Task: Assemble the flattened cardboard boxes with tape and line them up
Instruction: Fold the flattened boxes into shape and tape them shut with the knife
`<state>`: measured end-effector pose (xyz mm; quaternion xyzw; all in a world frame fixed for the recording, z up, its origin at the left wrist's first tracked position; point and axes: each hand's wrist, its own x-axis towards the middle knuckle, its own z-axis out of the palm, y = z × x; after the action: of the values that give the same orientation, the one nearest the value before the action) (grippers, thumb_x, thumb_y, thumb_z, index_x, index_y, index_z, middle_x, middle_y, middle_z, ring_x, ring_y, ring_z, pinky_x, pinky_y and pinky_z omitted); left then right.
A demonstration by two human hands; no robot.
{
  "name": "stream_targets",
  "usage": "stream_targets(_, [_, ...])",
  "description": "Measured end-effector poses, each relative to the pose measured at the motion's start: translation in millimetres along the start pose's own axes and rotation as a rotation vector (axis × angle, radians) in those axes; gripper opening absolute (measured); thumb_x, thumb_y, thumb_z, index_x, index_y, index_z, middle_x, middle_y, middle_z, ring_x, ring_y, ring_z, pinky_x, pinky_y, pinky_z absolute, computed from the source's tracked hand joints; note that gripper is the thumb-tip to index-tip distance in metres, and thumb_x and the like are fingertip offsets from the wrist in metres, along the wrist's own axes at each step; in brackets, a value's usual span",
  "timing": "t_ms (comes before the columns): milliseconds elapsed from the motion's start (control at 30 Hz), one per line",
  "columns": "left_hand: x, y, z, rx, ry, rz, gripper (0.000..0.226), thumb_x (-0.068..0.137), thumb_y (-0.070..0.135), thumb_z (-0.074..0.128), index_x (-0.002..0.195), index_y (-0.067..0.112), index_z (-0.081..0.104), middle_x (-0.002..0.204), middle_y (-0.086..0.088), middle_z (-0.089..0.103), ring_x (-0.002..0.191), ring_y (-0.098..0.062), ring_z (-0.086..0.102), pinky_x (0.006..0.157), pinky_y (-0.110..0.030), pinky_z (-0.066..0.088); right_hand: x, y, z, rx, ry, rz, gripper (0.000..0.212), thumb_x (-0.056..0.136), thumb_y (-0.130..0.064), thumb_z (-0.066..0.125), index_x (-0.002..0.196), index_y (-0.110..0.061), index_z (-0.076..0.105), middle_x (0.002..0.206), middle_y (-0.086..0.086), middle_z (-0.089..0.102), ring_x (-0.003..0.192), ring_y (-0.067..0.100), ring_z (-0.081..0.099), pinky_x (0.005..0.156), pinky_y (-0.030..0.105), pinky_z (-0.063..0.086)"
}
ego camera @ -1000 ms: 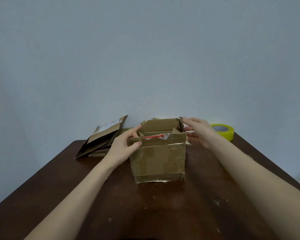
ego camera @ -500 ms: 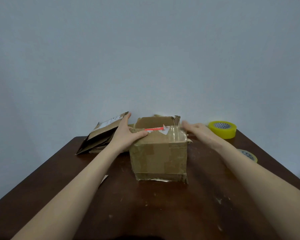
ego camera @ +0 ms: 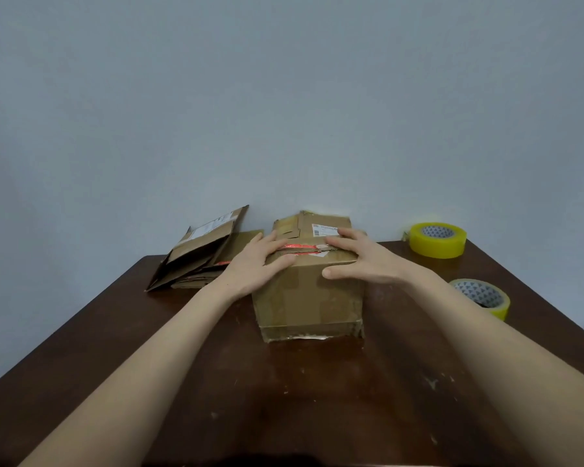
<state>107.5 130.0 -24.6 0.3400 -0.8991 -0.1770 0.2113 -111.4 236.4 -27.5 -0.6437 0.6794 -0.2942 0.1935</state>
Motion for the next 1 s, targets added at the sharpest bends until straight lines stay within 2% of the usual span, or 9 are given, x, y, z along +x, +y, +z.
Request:
stream_targets(67, [0.8, -2.5, -4.7, 0.043, -0.106, -0.024, 0.091, 0.069, 0.080, 0.045, 0.147, 0.036, 0.030, 0.160, 0.005, 0.011, 0.148, -0.016, 0.000, 0.118, -0.042, 0.007, 3.1, 1.6, 1.4, -0.040, 0.029, -0.006, 0.084, 0.073, -0.061, 0.070, 0.146, -0.036, 0.036, 0.156, -0.011, 0.014, 0.143, 0.015, 0.019, 0.115, 0.036, 0.024])
stream_targets(133, [3.4, -4.5, -7.1, 0.091, -0.159, -0.029, 0.102, 0.060, 0.084, 0.047, 0.148, 0.038, 0.025, 0.160, 0.005, 0.009, 0.147, -0.014, -0.001, 0.118, -0.042, 0.007, 5.6, 2.2, 1.5, -0.036, 0.038, -0.011, 0.084, 0.072, -0.057, 0.073, 0.145, -0.034, 0.038, 0.153, -0.009, 0.017, 0.142, 0.015, 0.020, 0.113, 0.034, 0.025])
stream_targets(200, [4.0, -3.1, -5.6, 0.151, -0.126, -0.009, 0.092, 0.072, 0.072, 0.060, 0.149, 0.034, 0.026, 0.160, 0.002, 0.013, 0.147, -0.016, 0.006, 0.118, -0.038, 0.010, 7.1, 1.7, 2.2, -0.011, 0.049, -0.018, 0.081, 0.072, -0.052, 0.076, 0.143, -0.032, 0.042, 0.151, -0.007, 0.021, 0.140, 0.014, 0.022, 0.109, 0.028, 0.025])
stream_targets(267, [1.9, 0.2, -4.2, 0.196, -0.066, 0.029, 0.079, 0.080, 0.059, 0.062, 0.147, 0.032, 0.031, 0.158, -0.001, 0.020, 0.145, -0.018, 0.015, 0.116, -0.035, 0.015, 6.2, -0.3, 0.8, 0.023, 0.057, -0.025, 0.076, 0.072, -0.047, 0.079, 0.140, -0.031, 0.048, 0.147, -0.006, 0.026, 0.138, 0.013, 0.026, 0.104, 0.023, 0.025])
stream_targets(367, [-1.8, 5.0, -7.2, 0.194, -0.046, 0.044, 0.071, 0.083, 0.056, 0.062, 0.145, 0.032, 0.037, 0.156, -0.001, 0.026, 0.143, -0.019, 0.021, 0.115, -0.036, 0.017, 2.6, -3.5, -6.3, 0.023, 0.057, -0.023, 0.069, 0.070, -0.045, 0.081, 0.133, -0.032, 0.056, 0.141, -0.006, 0.033, 0.133, 0.013, 0.032, 0.107, 0.026, 0.027])
stream_targets(533, [0.4, 12.4, 2.9, 0.325, -0.059, 0.075, 0.072, 0.086, 0.062, 0.052, 0.148, 0.035, 0.027, 0.159, -0.002, 0.015, 0.148, -0.021, 0.004, 0.118, -0.043, 0.007, -4.9, 0.8, -8.5, -0.082, 0.066, -0.022, 0.071, 0.075, -0.049, 0.076, 0.139, -0.032, 0.049, 0.149, -0.002, 0.028, 0.138, 0.017, 0.028, 0.113, 0.033, 0.026])
stream_targets(700, [12.1, 6.0, 3.7, 0.270, -0.105, 0.022, 0.080, 0.080, 0.062, 0.060, 0.148, 0.038, 0.025, 0.160, 0.001, 0.011, 0.148, -0.020, 0.004, 0.117, -0.039, 0.011, 4.2, -6.5, -1.3, -0.474, 0.104, -0.020, 0.083, 0.075, -0.067, 0.064, 0.145, -0.033, 0.038, 0.154, 0.003, 0.028, 0.144, 0.024, 0.021, 0.114, 0.043, 0.027])
stream_targets(900, [27.9, 0.0, 8.0, 0.259, -0.156, 0.016, 0.079, 0.083, 0.058, 0.059, 0.149, 0.036, 0.023, 0.160, -0.002, 0.009, 0.148, -0.021, 0.001, 0.119, -0.042, 0.009, 18.0, -1.4, 1.6, -0.347, 0.067, 0.054, 0.092, 0.065, -0.055, 0.080, 0.142, -0.024, 0.040, 0.147, 0.004, 0.029, 0.133, 0.023, 0.038, 0.108, 0.037, 0.036])
stream_targets(1000, [30.1, -3.4, 24.0, 0.340, -0.187, 0.065, 0.079, 0.082, 0.057, 0.062, 0.149, 0.037, 0.023, 0.160, -0.002, 0.008, 0.148, -0.021, -0.001, 0.119, -0.042, 0.009, 16.2, 18.2, 19.8, -0.321, 0.039, 0.105, 0.095, 0.060, -0.048, 0.086, 0.138, -0.022, 0.038, 0.144, 0.004, 0.024, 0.129, 0.027, 0.043, 0.106, 0.040, 0.040])
